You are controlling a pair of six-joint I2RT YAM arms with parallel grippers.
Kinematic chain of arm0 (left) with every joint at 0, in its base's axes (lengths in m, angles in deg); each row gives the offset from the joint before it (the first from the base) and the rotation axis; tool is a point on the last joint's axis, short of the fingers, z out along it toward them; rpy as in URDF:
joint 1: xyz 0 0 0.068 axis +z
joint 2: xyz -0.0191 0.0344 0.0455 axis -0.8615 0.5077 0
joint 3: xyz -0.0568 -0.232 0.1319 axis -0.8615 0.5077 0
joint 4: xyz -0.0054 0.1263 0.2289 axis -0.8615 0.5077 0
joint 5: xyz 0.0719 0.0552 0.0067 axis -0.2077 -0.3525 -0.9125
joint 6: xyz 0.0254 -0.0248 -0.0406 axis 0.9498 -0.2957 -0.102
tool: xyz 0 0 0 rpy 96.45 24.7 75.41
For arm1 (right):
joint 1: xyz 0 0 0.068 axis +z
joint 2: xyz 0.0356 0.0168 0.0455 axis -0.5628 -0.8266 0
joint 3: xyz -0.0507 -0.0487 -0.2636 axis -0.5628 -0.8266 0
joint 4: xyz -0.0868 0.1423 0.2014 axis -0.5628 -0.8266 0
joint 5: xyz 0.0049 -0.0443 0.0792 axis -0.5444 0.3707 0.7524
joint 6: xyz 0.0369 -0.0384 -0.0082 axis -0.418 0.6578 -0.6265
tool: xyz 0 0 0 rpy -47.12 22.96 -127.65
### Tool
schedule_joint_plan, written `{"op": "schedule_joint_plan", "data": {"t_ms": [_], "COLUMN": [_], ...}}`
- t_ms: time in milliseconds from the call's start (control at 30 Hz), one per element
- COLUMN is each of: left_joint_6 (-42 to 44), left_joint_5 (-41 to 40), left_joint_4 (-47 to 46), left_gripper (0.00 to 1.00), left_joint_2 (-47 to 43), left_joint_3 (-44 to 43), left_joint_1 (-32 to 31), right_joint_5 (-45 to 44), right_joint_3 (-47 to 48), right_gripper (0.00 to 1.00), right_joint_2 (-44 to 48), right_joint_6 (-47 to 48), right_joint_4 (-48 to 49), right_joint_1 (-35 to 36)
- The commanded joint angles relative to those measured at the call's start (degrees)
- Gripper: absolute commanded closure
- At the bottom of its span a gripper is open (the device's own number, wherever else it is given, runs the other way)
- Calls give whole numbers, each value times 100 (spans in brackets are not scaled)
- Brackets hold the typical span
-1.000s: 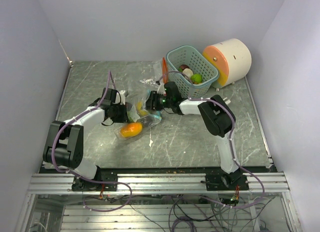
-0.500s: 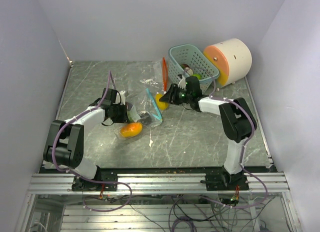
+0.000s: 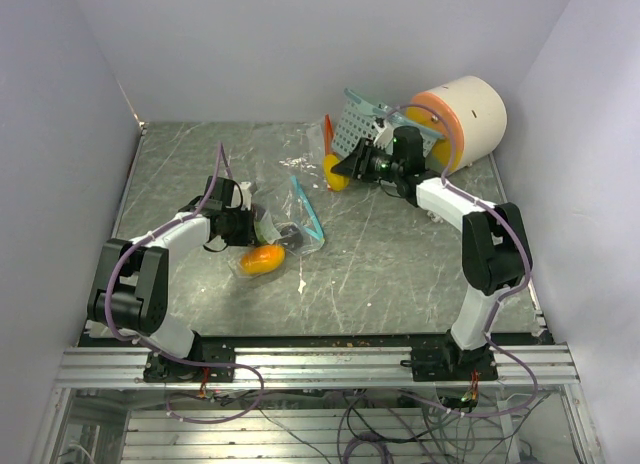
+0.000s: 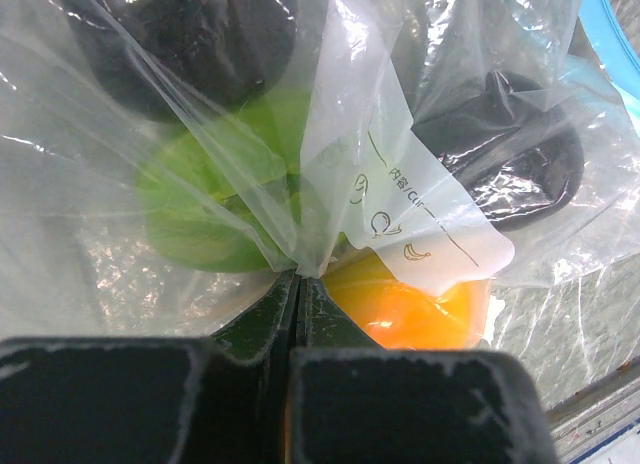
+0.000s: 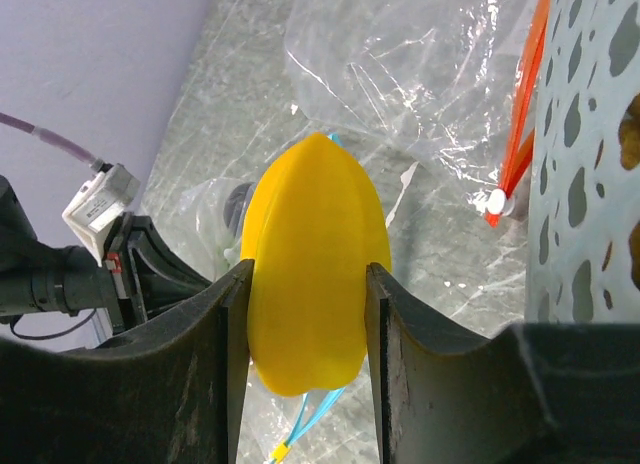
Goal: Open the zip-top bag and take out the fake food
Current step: Pick up the fake fruit from the zipper food storage bag, then place the fake fruit in the bin.
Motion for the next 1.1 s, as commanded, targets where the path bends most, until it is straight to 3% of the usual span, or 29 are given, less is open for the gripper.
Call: {"op": "schedule_joint_plan", "data": {"t_ms": [0, 1067], "left_joint_6": [50, 83], "left_joint_5": [-104, -22], "left_joint_4": [98, 98], "left_gripper": [93, 93], "left_joint_2": [71, 58], "left_joint_3": [-82, -64], "left_joint_1": [-37, -36], "right_joint_5": [94, -315], "right_joint_3": [-174, -1797], "right_gripper": [79, 78], "right_joint_2": [80, -164], "right_joint_6": [-185, -29], "right_joint_4": [290, 821], "right_joint_1": [-53, 1063]}}
